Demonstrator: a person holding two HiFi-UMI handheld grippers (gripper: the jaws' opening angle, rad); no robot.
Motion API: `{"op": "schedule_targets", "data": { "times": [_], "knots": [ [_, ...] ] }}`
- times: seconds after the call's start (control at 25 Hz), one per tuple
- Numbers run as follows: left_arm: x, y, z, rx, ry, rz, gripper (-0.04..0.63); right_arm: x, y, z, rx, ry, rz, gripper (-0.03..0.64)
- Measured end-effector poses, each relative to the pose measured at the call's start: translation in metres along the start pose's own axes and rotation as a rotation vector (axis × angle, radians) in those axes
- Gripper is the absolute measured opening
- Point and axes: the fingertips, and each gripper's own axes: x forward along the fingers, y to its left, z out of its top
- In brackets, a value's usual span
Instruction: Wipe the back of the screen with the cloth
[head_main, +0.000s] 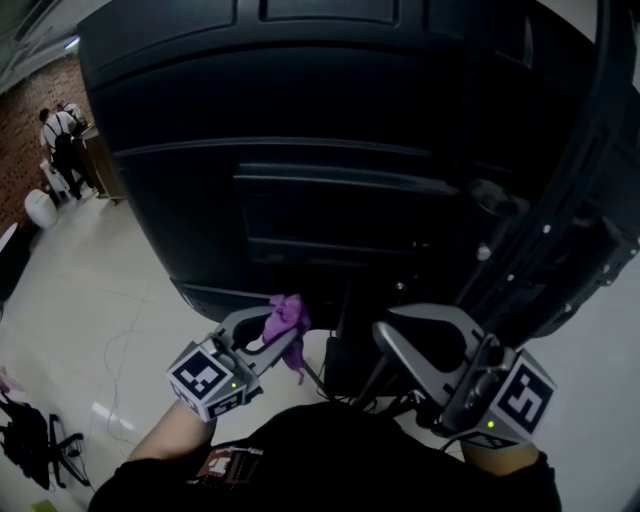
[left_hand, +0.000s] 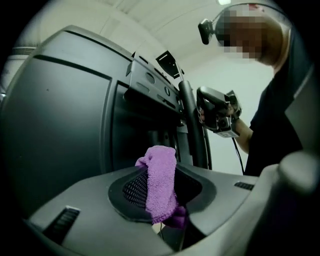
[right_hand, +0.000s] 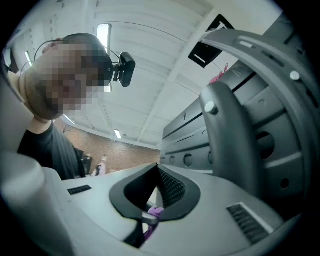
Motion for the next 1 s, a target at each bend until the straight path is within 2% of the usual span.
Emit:
{"op": "schedule_targets", "data": {
  "times": [0.2,0.36,0.56,0.8,0.88,1.0],
  "knots": [
    [0.006,-0.026,0.038,-0.027,-0.088,0.032,0.107,-0.046,-0.003,0.011,-0.009,0.025,0.038,0.009],
    [0.014,-0.053,0.063,-0.028,-0.12,0.002,0.107,-0.079,-0.008,0.018,-0.019,0.057,0.023,0.009],
    [0.012,-0.072,0.093,-0.01,-0.166,-0.109,0.107,-0.101,-0.018,0.02,-0.017,0.087,-0.058,0.009],
    [0.003,-0.084,0.123,0.049,-0.213,-0.271,0.107,-0.106,-0.031,0.014,-0.027,0.104,-0.21,0.009],
    [0.004,-0.09,0.128,0.073,-0.213,-0.299,0.107,-0.11,-0.033,0.015,-0.019,0.103,-0.234,0.009],
    [0.012,-0.108,0.135,0.071,-0.201,-0.322,0.107,-0.119,-0.034,0.022,-0.023,0.094,-0.225,0.009]
  ]
}}
